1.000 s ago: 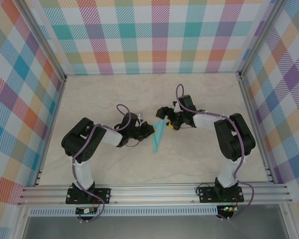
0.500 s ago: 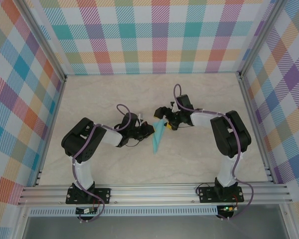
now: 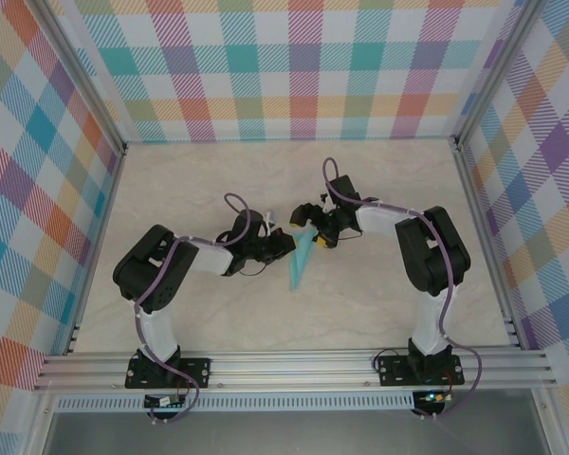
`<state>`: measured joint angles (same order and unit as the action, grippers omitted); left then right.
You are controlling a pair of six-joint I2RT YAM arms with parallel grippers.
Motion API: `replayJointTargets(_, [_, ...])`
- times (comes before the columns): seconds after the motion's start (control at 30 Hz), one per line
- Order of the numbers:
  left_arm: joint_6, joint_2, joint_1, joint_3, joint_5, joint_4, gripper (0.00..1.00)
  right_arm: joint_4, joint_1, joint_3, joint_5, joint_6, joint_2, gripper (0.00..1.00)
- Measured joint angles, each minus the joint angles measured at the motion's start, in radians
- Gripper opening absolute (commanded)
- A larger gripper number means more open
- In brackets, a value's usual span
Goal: Fold a paper plane with a square sheet of paper (fold left side to right side)
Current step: Fold the wing for the fifth time at the center of the table.
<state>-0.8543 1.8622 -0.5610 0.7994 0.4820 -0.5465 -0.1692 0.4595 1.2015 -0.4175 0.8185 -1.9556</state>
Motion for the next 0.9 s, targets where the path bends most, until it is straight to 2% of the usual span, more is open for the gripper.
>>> replayJointTargets(0.9, [0.056, 0.035, 0.008, 0.040, 0.007, 0.070, 0.00, -0.054, 0.007, 0.028, 0.018, -0.023, -0.008, 0.93])
